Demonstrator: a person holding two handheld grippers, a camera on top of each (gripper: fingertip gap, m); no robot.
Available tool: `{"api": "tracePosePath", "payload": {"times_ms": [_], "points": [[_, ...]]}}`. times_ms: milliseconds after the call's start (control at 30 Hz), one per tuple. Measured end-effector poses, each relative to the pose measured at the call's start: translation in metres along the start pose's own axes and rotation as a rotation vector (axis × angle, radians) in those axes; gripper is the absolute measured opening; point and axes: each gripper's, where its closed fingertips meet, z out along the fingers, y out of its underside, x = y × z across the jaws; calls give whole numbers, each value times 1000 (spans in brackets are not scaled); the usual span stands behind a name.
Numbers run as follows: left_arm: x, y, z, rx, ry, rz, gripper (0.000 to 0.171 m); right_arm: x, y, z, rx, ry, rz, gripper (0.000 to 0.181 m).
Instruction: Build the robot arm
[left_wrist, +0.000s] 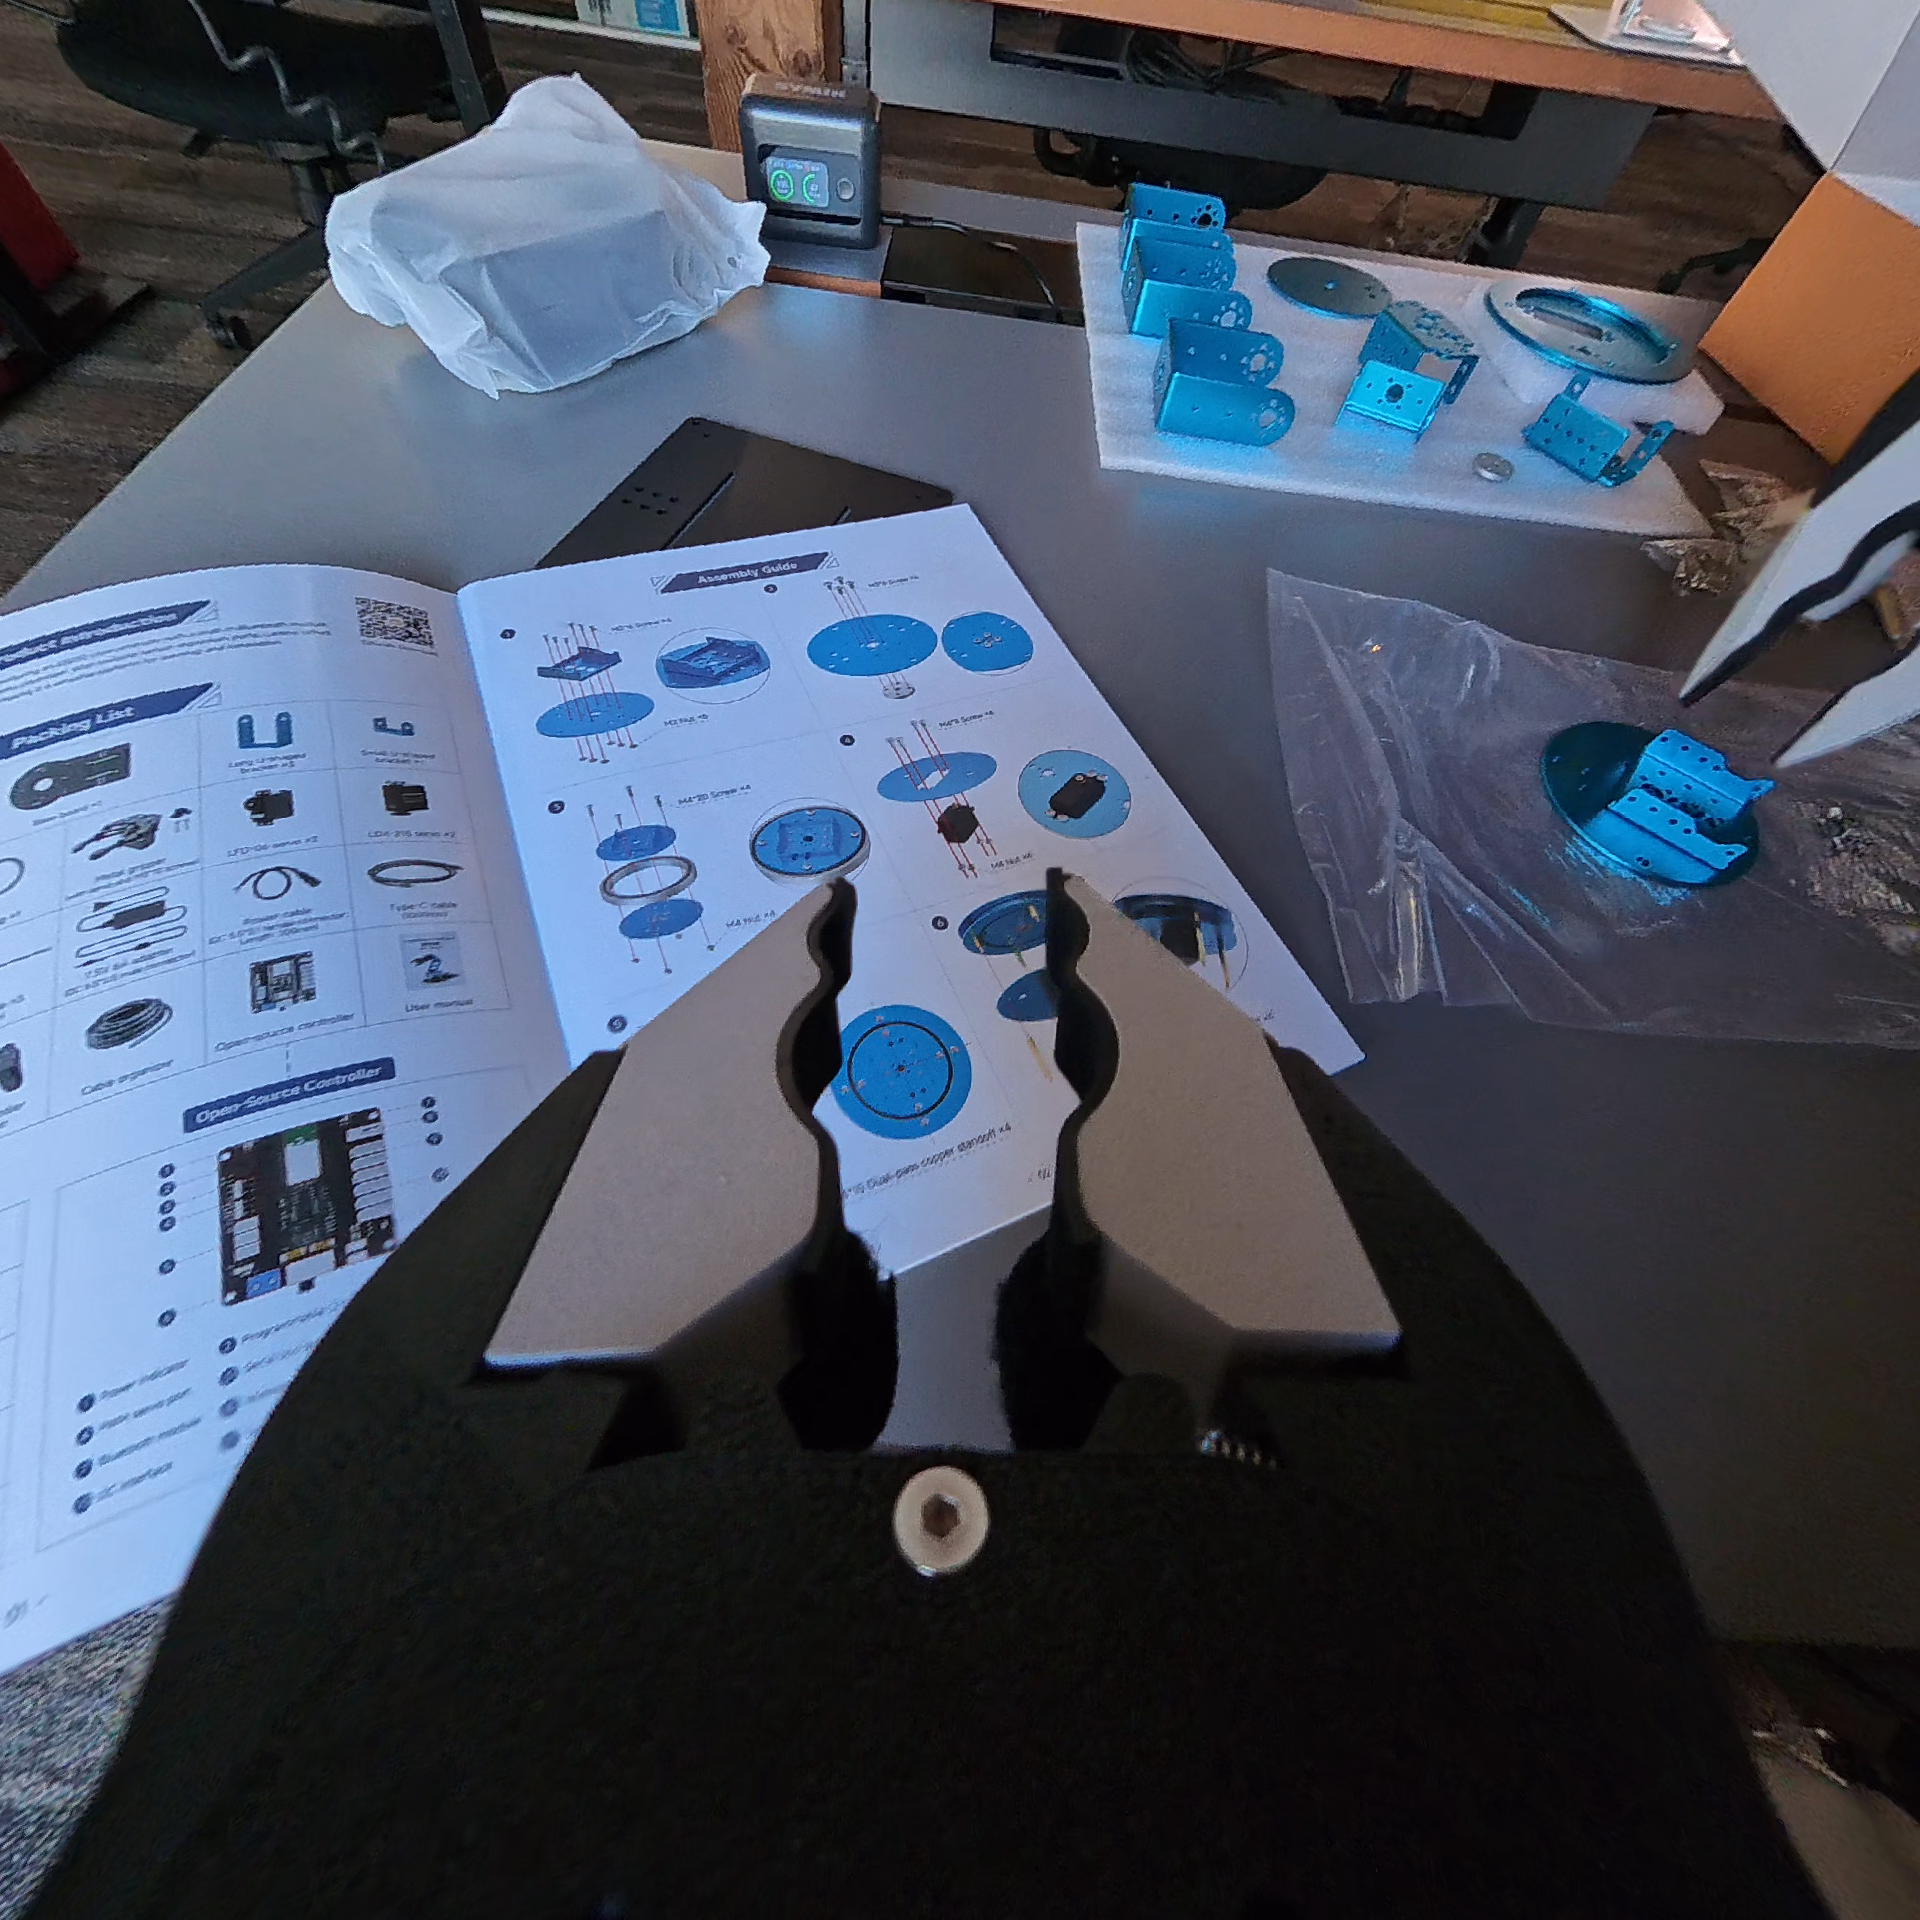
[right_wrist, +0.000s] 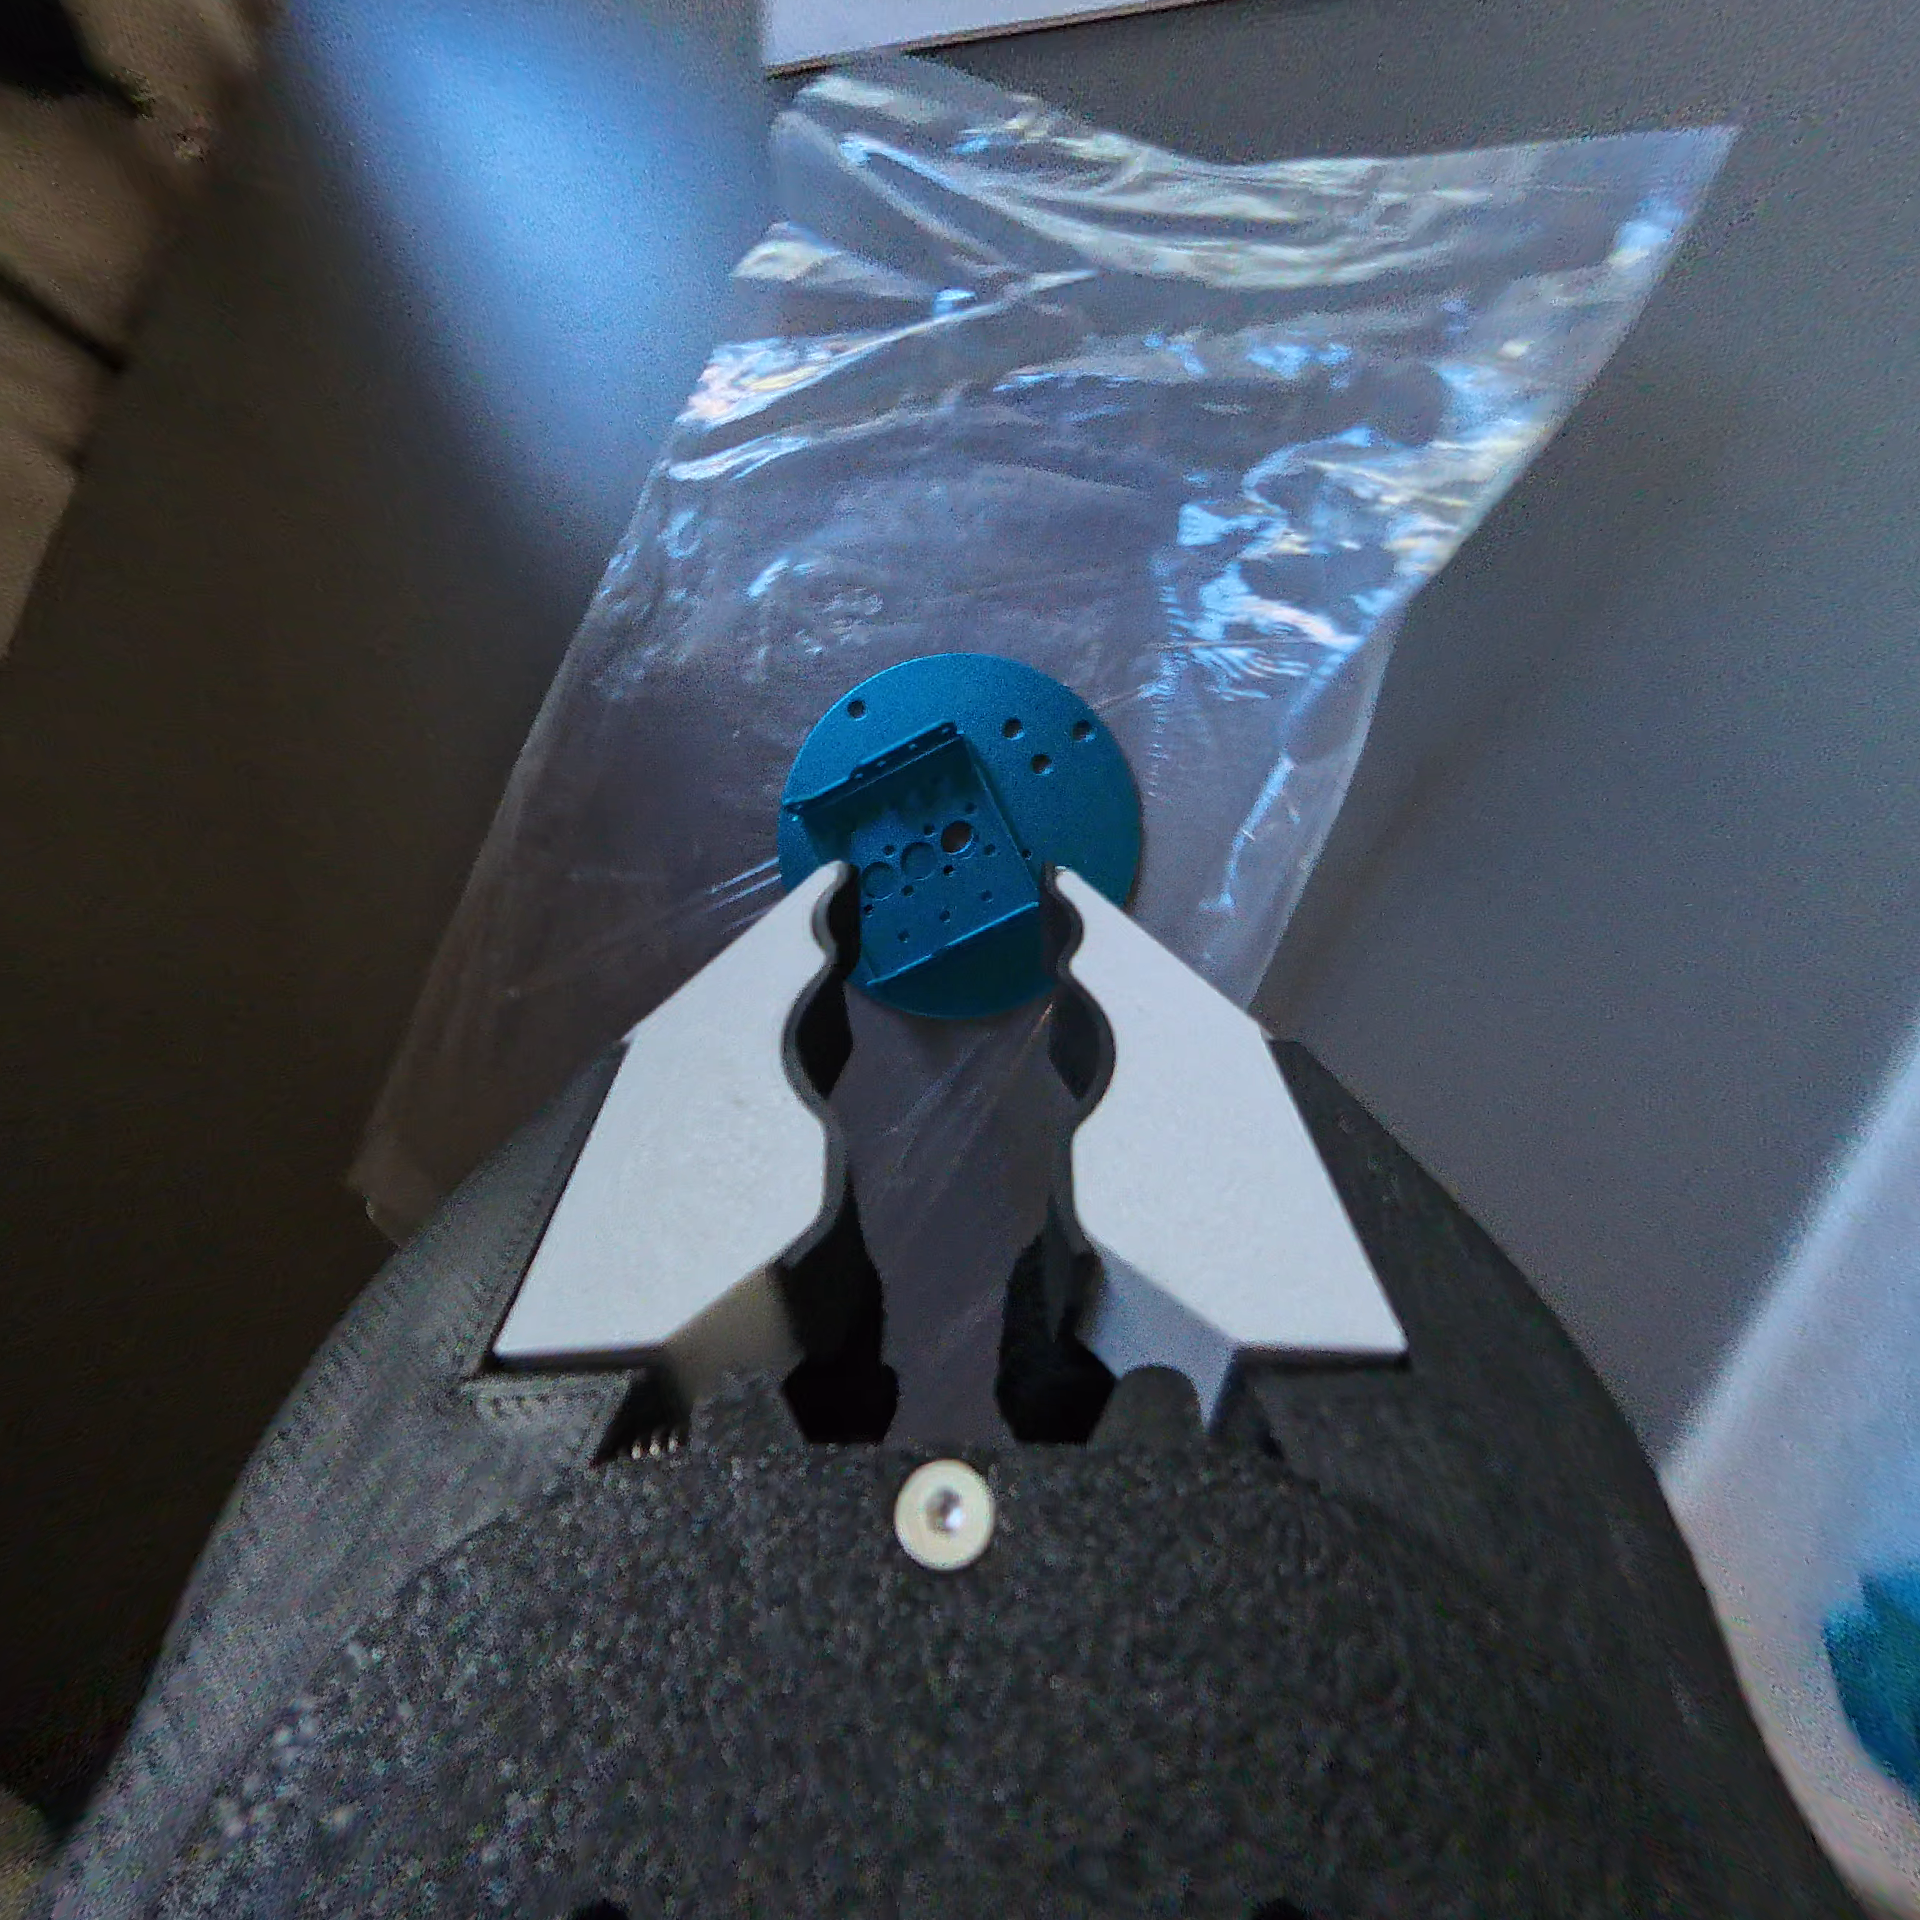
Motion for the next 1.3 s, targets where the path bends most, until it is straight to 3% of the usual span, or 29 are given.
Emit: {"api": "tracePosePath", "payload": {"times_ms": [133,267,400,500,667,1000,1300], "points": [[9,-2,17,12,68,-15,36,-8,-5,-15,-54,253,235,29],[20,0,41,-8,140,10,36,-15,10,-8,58,455,455,26],[33,-11,63,-4,210,34,36,-9,26,3,212,554,596,16],[42,-22,75,3,234,67,36,-6,24,0,299,590,612,7],[47,-26,86,1,230,77,36,-9,26,9,246,557,588,4],[38,-20,92,-22,203,49,36,4,18,1,307,598,605,0],[38,-19,94,-34,202,54,36,5,24,-4,196,715,562,0]]}}
